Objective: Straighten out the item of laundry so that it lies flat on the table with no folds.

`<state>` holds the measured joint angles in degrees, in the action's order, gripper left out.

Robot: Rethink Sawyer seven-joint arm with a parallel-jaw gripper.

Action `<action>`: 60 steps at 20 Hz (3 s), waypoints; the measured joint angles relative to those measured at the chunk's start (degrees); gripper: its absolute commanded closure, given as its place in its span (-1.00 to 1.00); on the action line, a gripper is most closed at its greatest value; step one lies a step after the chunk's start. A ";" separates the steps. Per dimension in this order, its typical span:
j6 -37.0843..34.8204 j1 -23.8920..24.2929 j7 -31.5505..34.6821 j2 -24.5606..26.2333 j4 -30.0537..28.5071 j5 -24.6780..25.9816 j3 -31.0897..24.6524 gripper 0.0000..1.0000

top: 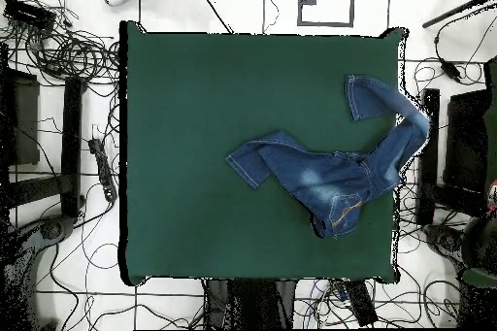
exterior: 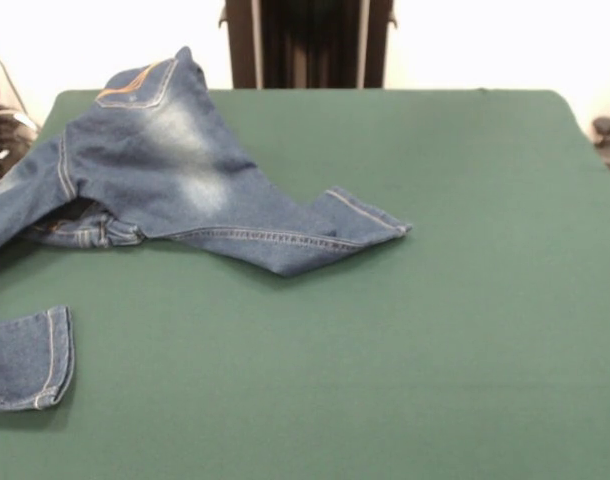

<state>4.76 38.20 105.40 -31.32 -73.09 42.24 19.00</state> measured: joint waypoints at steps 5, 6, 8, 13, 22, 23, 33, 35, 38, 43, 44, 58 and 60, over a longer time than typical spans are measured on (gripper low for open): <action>0.05 6.59 0.01 -3.37 -1.35 -0.25 -6.21 -1.00; 0.07 8.87 0.00 -4.36 -1.64 -0.40 -7.70 -1.00; 0.40 12.70 0.01 -5.91 -1.79 -1.27 -8.60 -1.00; 1.83 13.67 0.01 -7.13 -1.98 -3.91 -5.99 -1.00; 4.54 6.40 0.02 -6.20 -2.49 -12.52 0.95 -1.00; 4.98 4.58 0.02 -6.00 -2.64 -14.45 2.33 -1.00; 8.82 -5.16 0.02 -3.54 -4.14 -27.05 10.49 -1.00; 9.48 -6.19 0.02 -3.06 -4.74 -29.24 11.81 -1.00; 10.99 -8.34 0.02 -1.49 -6.14 -33.89 14.90 -1.00; 13.68 -11.54 0.02 1.70 -9.20 -43.06 19.61 -1.00; 14.17 -12.28 0.02 2.55 -9.82 -45.20 20.60 -1.00; 17.44 -20.37 0.05 10.94 -17.96 -66.85 27.52 -1.00; 17.42 -21.44 0.05 12.01 -19.39 -70.02 28.29 -1.00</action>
<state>22.18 16.75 105.44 -19.32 -92.48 -27.78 47.29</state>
